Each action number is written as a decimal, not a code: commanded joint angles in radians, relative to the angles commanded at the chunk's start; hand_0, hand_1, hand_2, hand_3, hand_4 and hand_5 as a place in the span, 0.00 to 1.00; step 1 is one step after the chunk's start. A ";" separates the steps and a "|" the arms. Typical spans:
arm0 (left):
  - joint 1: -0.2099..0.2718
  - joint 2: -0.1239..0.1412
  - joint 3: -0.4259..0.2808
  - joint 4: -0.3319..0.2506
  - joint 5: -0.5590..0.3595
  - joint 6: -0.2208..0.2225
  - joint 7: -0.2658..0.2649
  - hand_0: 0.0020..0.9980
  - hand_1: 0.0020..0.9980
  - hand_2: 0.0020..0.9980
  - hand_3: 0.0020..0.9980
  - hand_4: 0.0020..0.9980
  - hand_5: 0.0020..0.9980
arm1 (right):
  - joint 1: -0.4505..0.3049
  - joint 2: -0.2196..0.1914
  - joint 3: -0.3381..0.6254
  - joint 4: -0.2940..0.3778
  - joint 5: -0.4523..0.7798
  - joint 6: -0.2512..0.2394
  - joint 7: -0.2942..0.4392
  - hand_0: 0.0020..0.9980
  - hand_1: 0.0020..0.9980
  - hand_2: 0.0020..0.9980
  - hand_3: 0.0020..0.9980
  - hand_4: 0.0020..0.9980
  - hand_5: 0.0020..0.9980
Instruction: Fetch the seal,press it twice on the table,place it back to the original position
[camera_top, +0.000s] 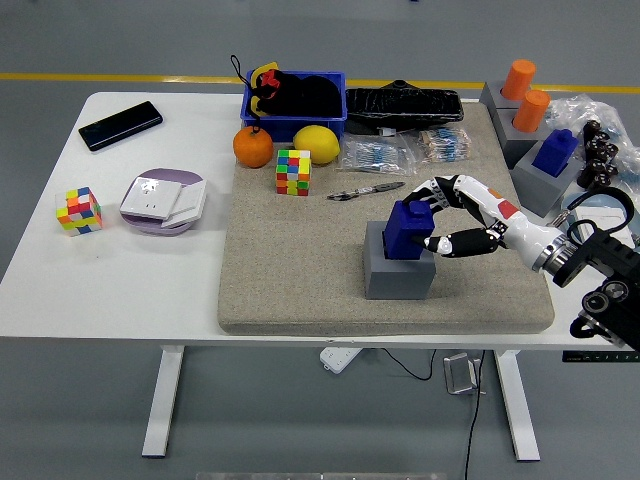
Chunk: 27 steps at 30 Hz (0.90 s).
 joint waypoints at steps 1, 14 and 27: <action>0.000 -0.001 -0.001 0.000 0.000 0.000 0.000 0.74 0.70 0.68 0.75 0.68 0.30 | 0.001 0.001 -0.003 0.000 -0.001 0.000 0.000 0.55 0.45 0.45 0.44 0.76 0.00; -0.002 -0.002 0.001 0.000 0.001 0.000 0.000 0.74 0.70 0.68 0.75 0.68 0.30 | 0.006 0.011 -0.028 -0.007 -0.004 -0.005 0.003 0.55 0.45 0.45 0.44 0.77 0.00; -0.001 -0.004 0.001 0.000 0.001 -0.001 0.000 0.74 0.70 0.68 0.75 0.68 0.30 | 0.018 0.022 -0.049 -0.008 -0.008 0.008 -0.017 0.57 0.50 0.51 0.51 0.75 0.00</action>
